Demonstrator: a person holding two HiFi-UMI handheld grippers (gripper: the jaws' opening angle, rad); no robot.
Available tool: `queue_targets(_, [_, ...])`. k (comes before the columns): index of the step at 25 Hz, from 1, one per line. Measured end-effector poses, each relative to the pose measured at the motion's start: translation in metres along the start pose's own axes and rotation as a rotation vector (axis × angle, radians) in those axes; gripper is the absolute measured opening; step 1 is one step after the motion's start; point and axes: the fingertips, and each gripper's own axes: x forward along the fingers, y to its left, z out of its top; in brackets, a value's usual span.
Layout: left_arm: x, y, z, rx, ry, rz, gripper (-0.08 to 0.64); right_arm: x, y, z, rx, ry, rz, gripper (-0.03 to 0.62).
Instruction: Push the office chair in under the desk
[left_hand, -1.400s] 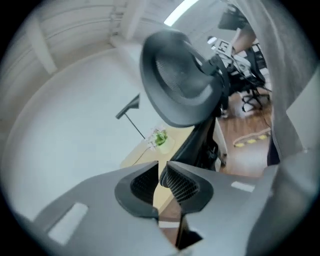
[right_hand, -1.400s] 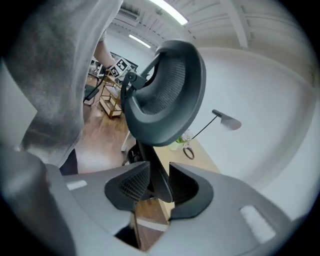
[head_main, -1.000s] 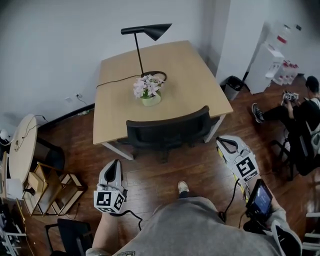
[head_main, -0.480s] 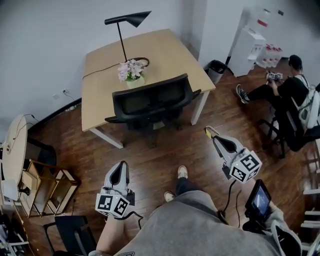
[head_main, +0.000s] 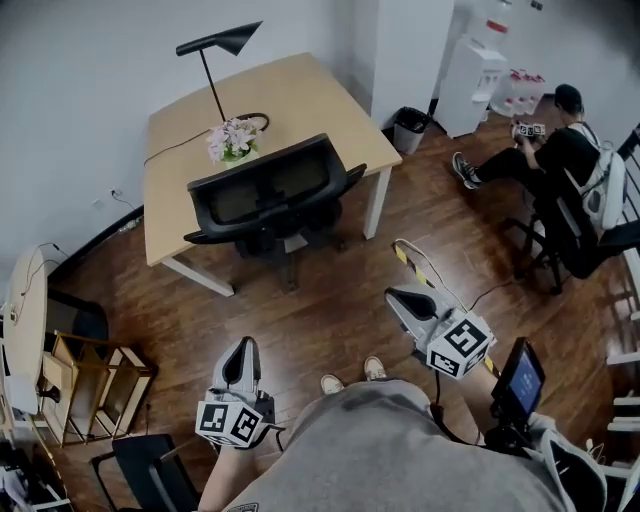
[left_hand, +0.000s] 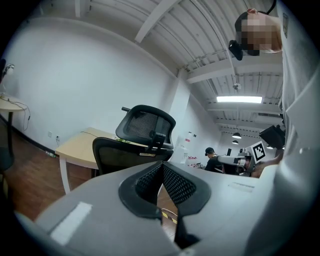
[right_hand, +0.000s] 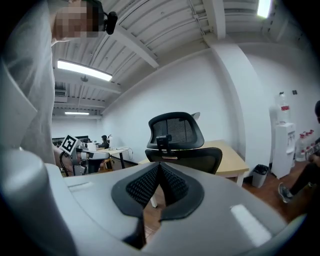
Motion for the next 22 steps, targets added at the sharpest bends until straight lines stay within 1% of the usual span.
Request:
queue_targets(7, [0.015,-0.020,-0.005,-0.011,0.001,0.004,0.002,-0.012,-0.006,0.000,-0.007,0.002,0.018,0.005])
queue_targets(12, [0.022,-0.031,-0.007,0.000,0.011,-0.005,0.002,-0.016,-0.011,-0.003,-0.018,0.013,0.029,0.005])
queue_targets(22, [0.022,-0.034,-0.008,0.009,0.007,0.008,0.002,-0.016,-0.021,0.002,-0.030,-0.001,0.039,0.005])
